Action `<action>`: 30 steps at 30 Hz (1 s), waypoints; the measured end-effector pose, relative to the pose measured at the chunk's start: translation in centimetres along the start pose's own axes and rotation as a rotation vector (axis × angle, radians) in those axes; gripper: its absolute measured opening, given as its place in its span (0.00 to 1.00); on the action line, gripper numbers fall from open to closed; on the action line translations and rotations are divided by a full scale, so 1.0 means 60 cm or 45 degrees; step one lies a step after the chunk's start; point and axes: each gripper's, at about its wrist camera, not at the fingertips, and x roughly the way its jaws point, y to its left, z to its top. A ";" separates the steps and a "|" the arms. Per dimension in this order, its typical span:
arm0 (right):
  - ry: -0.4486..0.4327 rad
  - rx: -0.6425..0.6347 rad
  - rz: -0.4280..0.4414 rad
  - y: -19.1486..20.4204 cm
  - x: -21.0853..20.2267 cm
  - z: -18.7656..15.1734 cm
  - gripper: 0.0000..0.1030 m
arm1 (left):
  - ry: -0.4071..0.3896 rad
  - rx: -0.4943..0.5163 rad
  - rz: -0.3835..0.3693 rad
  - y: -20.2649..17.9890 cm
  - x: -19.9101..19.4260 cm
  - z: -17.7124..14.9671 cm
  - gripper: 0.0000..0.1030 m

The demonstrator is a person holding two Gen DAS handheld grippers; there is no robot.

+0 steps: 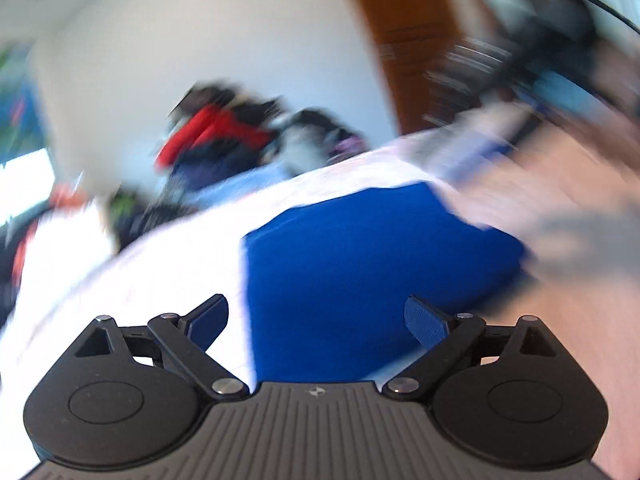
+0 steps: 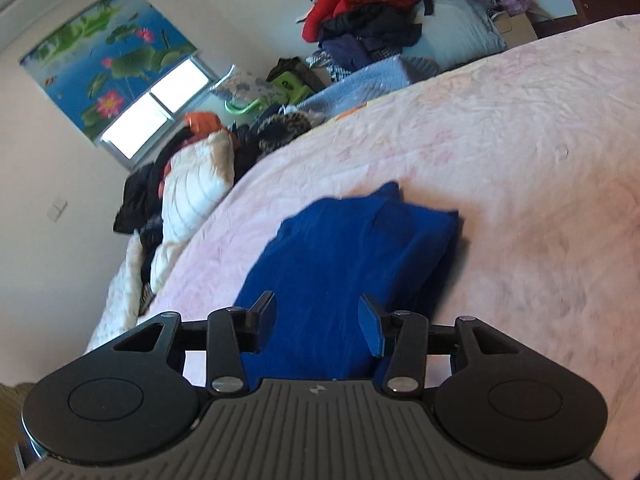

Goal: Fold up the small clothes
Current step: 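Lower the folded sweater onto the bed and open both grippers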

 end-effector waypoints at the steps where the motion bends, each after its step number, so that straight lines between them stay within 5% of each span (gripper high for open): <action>1: 0.028 0.004 -0.007 0.004 0.003 -0.016 0.44 | 0.036 -0.071 -0.001 0.015 0.011 0.008 0.93; 6: 0.129 0.058 -0.104 0.002 0.020 -0.060 0.44 | 0.192 -0.203 -0.078 0.034 0.061 0.013 0.93; 7: 0.153 0.074 -0.089 0.002 0.026 -0.074 0.34 | 0.222 -0.225 -0.085 0.034 0.070 0.010 0.93; 8: 0.172 0.084 -0.064 0.000 0.031 -0.082 0.09 | 0.251 -0.251 -0.095 0.033 0.077 0.007 0.93; 12: 0.123 0.062 -0.118 -0.004 0.019 -0.094 0.06 | 0.344 -0.367 -0.112 0.045 0.091 -0.029 0.93; 18: 0.110 0.111 -0.145 -0.029 0.016 -0.116 0.05 | 0.348 -0.427 -0.140 0.058 0.089 -0.035 0.93; 19: 0.113 0.124 -0.140 -0.027 0.015 -0.113 0.19 | 0.359 -0.472 -0.153 0.070 0.085 -0.031 0.93; 21: 0.103 0.196 -0.064 -0.029 0.002 -0.101 0.24 | 0.346 -0.617 -0.205 0.110 0.075 -0.021 0.93; 23: 0.045 0.243 -0.009 -0.033 -0.018 -0.080 0.62 | 0.312 -0.795 -0.259 0.161 0.074 -0.010 0.93; 24: 0.002 0.244 -0.007 -0.036 -0.027 -0.067 0.69 | 0.310 -0.898 -0.292 0.192 0.085 -0.003 0.93; 28: -0.043 0.200 -0.111 -0.058 -0.013 0.005 0.75 | 0.429 -1.215 -0.504 0.267 0.172 -0.003 0.93; 30: -0.029 0.232 -0.154 -0.080 0.014 0.037 0.75 | 0.513 -1.256 -0.509 0.267 0.213 -0.009 0.93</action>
